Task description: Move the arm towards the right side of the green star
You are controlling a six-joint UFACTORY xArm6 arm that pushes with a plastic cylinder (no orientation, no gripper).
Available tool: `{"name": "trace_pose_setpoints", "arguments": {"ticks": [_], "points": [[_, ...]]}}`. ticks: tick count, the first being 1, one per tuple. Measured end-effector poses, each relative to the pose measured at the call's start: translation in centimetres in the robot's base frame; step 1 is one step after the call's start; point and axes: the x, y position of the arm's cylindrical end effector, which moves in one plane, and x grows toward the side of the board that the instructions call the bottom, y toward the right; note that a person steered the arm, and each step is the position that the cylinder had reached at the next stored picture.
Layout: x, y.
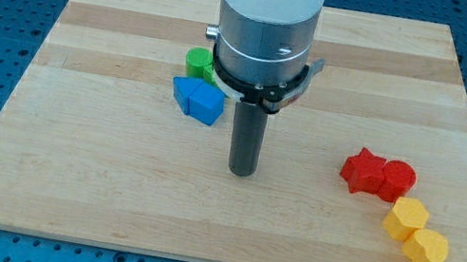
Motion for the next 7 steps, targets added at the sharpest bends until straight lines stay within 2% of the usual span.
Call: {"name": "trace_pose_setpoints", "arguments": {"ticks": [5, 6, 7], "points": [[-1.5, 0.0], [-3.3, 0.1], [-6.8, 0.7]]}}
